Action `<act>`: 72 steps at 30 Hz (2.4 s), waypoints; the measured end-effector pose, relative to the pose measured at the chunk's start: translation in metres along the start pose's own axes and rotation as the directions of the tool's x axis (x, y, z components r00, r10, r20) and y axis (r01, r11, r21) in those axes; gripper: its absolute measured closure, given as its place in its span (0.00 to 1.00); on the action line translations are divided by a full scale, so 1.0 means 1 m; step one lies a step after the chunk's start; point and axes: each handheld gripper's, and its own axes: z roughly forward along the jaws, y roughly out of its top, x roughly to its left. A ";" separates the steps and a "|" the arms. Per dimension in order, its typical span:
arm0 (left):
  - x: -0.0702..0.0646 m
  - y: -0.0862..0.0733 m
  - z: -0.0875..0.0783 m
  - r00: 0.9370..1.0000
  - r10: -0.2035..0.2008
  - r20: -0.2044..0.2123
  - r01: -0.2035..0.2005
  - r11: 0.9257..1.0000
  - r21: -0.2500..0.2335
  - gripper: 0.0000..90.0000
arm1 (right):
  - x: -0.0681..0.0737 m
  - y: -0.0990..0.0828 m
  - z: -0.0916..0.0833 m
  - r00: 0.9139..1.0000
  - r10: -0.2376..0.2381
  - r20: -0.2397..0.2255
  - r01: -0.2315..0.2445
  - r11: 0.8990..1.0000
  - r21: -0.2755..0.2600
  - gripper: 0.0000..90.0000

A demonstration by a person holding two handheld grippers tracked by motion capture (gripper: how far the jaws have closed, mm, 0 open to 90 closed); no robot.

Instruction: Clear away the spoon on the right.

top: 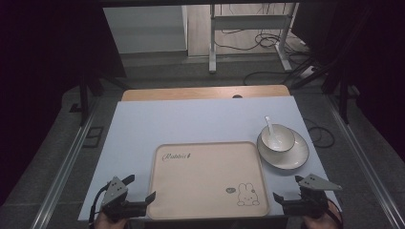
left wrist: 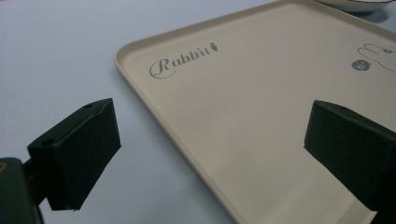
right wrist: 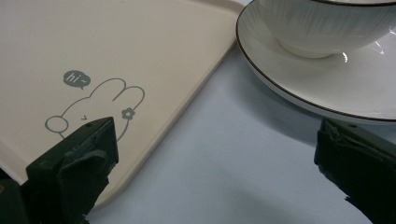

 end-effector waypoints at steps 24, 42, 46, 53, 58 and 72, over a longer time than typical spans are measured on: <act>0.000 0.000 0.001 1.000 -0.001 -0.004 0.001 1.000 0.003 0.04 | -0.009 0.021 -0.003 0.999 -0.035 0.034 0.037 0.998 -0.051 0.00; -0.002 0.000 0.001 1.000 0.010 -0.015 -0.010 1.000 0.007 0.04 | -0.022 0.047 0.009 1.000 -0.013 0.002 0.013 1.000 -0.021 0.00; -0.001 0.000 0.001 1.000 0.006 -0.019 -0.006 1.000 0.007 0.04 | -0.024 0.052 0.012 1.000 -0.015 0.000 0.015 1.000 -0.015 0.00; -0.001 0.000 0.000 1.000 -0.004 -0.017 0.004 1.000 0.001 0.04 | -0.027 0.063 0.017 1.000 -0.021 -0.001 0.021 1.000 -0.020 0.00; -0.001 0.000 0.000 1.000 -0.005 -0.015 0.005 1.000 -0.001 0.04 | -0.033 0.073 0.023 1.000 -0.008 -0.021 0.008 1.000 -0.001 0.02; -0.001 0.000 0.000 1.000 -0.002 -0.016 0.002 1.000 -0.002 0.04 | -0.046 0.097 0.039 1.000 -0.007 -0.001 0.007 1.000 -0.002 0.02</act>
